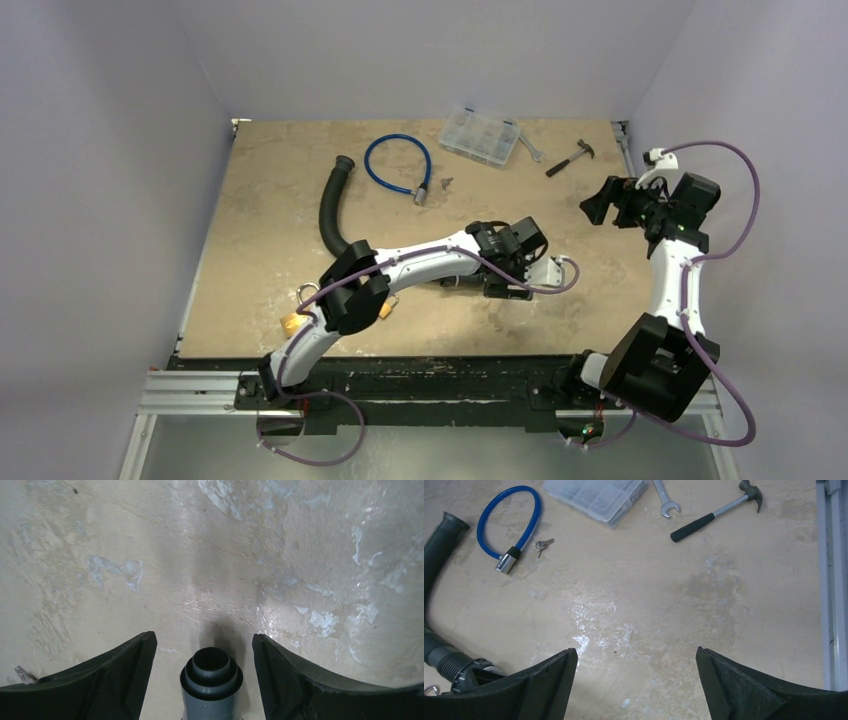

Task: Lock with the key
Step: Move the distractor to the center of the board.

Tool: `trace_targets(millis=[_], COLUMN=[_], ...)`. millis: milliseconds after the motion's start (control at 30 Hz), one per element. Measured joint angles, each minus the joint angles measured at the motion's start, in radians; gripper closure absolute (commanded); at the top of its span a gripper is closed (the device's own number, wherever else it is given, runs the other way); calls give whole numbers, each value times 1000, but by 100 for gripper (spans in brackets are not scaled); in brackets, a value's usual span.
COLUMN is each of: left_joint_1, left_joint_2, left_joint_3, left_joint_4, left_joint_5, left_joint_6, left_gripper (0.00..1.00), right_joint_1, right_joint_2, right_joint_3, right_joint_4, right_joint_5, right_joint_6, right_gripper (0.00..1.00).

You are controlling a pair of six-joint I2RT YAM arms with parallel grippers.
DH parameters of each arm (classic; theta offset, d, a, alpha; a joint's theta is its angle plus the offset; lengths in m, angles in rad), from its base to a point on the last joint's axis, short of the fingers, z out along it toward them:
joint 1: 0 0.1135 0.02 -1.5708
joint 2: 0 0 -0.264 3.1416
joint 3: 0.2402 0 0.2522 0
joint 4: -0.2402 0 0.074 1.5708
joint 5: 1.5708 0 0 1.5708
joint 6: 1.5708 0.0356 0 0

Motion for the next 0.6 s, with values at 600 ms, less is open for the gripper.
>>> trace_targets(millis=[600], left_joint_1=[164], left_joint_2=[-63], left_joint_3=[-207], left_joint_4=[-62], left_joint_5=[-57], left_joint_6=[146], left_gripper=[67], right_joint_1=[-3], right_joint_2=[0], right_joint_3=[0], right_joint_4=[-3], right_joint_5=[-66], right_joint_6=[-3], right_gripper=[1])
